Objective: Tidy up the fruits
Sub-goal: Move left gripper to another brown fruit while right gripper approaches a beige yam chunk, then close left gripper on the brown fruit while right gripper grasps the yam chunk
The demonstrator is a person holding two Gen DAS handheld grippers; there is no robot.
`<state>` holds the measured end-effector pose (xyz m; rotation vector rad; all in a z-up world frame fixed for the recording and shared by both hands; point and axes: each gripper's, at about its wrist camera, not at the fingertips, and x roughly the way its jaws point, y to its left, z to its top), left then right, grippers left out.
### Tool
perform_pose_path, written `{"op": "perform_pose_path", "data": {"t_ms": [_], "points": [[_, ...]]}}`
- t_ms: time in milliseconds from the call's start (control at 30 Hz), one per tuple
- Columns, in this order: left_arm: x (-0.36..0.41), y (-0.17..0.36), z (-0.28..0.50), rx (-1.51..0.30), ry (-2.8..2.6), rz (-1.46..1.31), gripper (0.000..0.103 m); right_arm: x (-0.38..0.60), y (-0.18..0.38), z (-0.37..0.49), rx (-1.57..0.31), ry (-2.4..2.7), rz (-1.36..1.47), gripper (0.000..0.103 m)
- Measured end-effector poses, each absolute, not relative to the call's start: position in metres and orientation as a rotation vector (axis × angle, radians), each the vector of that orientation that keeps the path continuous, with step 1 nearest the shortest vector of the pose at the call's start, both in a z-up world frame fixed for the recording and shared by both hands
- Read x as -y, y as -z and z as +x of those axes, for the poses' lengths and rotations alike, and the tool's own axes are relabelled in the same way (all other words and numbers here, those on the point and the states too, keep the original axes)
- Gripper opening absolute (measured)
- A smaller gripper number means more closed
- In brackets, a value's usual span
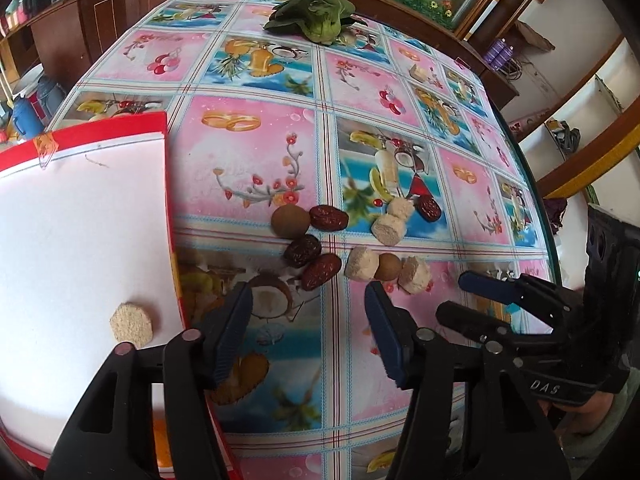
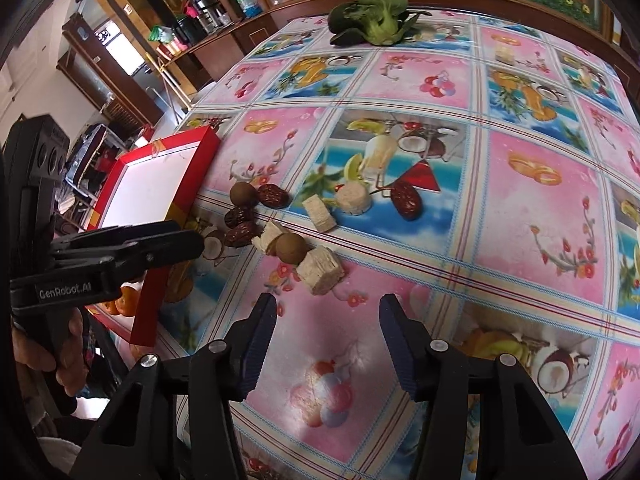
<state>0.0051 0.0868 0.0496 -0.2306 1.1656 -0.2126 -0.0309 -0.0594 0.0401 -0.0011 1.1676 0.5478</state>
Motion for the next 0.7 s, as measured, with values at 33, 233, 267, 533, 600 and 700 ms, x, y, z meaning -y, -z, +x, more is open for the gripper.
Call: {"op": "perform_pose_path", "data": {"t_ms": [33, 233, 267, 533, 600, 700], "points": [[-0.086, -0.050, 0.009, -1.167, 0.215, -0.229, 0.053, 0.058, -0.040, -0.030, -1.168, -0.552, -0.004, 0.052], [-0.084, -0.044, 0.034, -1.188, 0.203, -0.230, 0.042, 0.052, -0.035, -0.025, -1.183, -0.565, -0.012, 0.039], [-0.085, -0.042, 0.037, -1.192, 0.198, -0.227, 0.039, 0.051, -0.035, -0.025, -1.182, -0.568, -0.017, 0.038], [-0.088, -0.029, 0.056, -1.227, 0.182, -0.158, 0.027, 0.043, -0.031, -0.021, -1.182, -0.570, -0.041, 0.034], [-0.086, -0.028, 0.058, -1.229, 0.190, -0.149, 0.027, 0.041, -0.029, -0.020, -1.184, -0.571, -0.047, 0.033], [-0.081, -0.027, 0.062, -1.233, 0.200, -0.128, 0.027, 0.038, -0.026, -0.018, -1.189, -0.569, -0.060, 0.031]]}}
